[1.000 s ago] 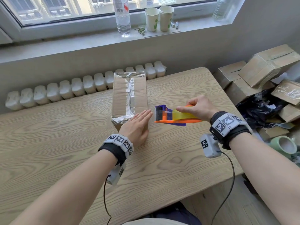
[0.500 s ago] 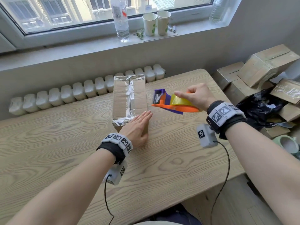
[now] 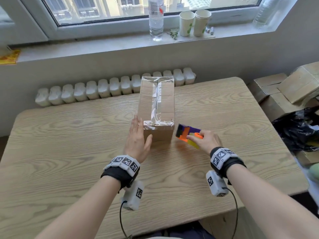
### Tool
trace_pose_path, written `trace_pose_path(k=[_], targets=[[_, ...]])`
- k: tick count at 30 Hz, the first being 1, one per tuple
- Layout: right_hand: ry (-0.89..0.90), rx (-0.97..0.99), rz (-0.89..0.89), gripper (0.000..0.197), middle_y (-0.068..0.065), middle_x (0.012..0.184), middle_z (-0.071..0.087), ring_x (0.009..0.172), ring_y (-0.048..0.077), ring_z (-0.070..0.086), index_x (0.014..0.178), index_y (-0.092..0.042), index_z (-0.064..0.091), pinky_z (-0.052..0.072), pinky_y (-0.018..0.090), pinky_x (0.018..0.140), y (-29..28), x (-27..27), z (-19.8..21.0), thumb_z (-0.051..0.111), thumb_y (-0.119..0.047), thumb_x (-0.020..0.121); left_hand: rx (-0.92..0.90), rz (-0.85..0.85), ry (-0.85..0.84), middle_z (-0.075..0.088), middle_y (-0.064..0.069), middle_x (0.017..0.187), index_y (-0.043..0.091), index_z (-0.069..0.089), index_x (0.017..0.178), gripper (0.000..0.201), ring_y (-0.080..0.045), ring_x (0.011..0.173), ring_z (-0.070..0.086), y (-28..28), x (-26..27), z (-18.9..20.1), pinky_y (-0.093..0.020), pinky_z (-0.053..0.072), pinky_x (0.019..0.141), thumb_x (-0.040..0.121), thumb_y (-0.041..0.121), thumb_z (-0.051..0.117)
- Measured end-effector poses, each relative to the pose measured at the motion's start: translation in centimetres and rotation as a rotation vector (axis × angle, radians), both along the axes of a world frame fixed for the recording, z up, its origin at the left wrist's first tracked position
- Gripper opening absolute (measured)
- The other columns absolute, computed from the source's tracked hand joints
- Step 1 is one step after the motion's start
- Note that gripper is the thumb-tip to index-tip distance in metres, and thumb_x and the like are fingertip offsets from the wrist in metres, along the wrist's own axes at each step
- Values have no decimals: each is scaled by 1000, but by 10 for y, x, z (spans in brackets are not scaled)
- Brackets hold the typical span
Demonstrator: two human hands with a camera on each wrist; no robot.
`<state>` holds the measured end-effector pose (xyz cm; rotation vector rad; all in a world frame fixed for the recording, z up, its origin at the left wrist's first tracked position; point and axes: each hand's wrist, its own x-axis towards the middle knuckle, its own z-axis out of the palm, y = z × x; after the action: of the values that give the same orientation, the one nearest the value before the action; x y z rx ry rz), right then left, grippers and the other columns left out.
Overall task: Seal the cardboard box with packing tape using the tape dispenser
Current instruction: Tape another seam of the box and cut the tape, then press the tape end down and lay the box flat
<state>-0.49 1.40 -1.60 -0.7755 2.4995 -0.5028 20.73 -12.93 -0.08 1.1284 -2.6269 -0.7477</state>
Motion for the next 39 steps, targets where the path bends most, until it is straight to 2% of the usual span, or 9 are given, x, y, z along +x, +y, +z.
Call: trace_pose_path(k=[5, 8, 11, 20, 24, 31, 33, 36, 39], targets=[[-11, -4, 86, 33, 3, 77, 61, 82, 26, 55, 77, -26, 60, 40, 30, 71, 2, 10, -17, 63, -59, 77, 49, -6, 39, -1, -15, 157, 0, 9, 146, 67, -21, 146, -3, 3, 1, -3, -25, 1, 117, 94, 19, 47], [-3, 16, 127, 42, -9, 59, 43, 71, 23, 48, 59, -29, 38, 35, 29, 64, 4, 14, -26, 60, -60, 78, 106, 39, 91, -7, -13, 157, 4, 9, 147, 67, -18, 145, -3, 2, 1, -4, -15, 4, 110, 94, 18, 48], [42, 91, 187, 50, -5, 58, 40, 65, 22, 46, 59, -23, 32, 34, 31, 60, 4, 16, -31, 58, -61, 78, 152, 57, 118, -8, -11, 157, 7, 11, 146, 66, -15, 145, 0, 1, 1, -6, -6, 3, 101, 93, 18, 49], [57, 408, 384, 35, -1, 73, 52, 79, 25, 59, 67, -18, 44, 41, 30, 61, 1, 39, -35, 59, -46, 83, 290, 163, 200, 19, -8, 155, 8, 15, 146, 63, -16, 143, 17, -7, -1, -6, -19, 10, 112, 94, 17, 47], [124, 297, 257, 46, 10, 101, 62, 99, 31, 60, 103, -11, 53, 46, 36, 78, -8, 36, -23, 50, -53, 86, 348, 202, 205, 16, -6, 156, 9, 10, 148, 63, -15, 143, 15, -11, -5, -6, -17, 9, 110, 96, 20, 43], [-157, -223, 235, 66, 9, 151, 35, 134, 25, 39, 150, -18, 18, 33, 31, 107, -38, 52, 20, 38, -4, 88, 378, 228, 224, 19, 0, 156, 17, 9, 149, 59, -15, 141, 24, -15, -5, -5, -17, 17, 106, 98, 24, 39], [-29, -333, 288, 62, 6, 144, 43, 128, 23, 44, 146, -25, 29, 41, 34, 101, -43, 56, 21, 40, -5, 89, 330, 197, 248, 26, 1, 154, 25, 18, 147, 54, -16, 138, 32, -17, -3, -2, -19, 24, 104, 98, 25, 39], [197, -353, 306, 37, 6, 103, 52, 97, 24, 53, 131, -25, 54, 49, 36, 74, -52, 53, 21, 48, -26, 94, 262, 158, 216, 41, -5, 146, 30, 40, 138, 42, -19, 132, 42, -25, -1, 0, -26, 33, 105, 96, 29, 44], [191, -293, 305, 33, 4, 92, 50, 91, 21, 52, 121, -21, 62, 48, 35, 73, -60, 49, 21, 54, -34, 92, 207, 187, 143, 58, -7, 132, 32, 55, 127, 36, -24, 114, 58, -34, -3, -1, -32, 45, 97, 91, 38, 53]])
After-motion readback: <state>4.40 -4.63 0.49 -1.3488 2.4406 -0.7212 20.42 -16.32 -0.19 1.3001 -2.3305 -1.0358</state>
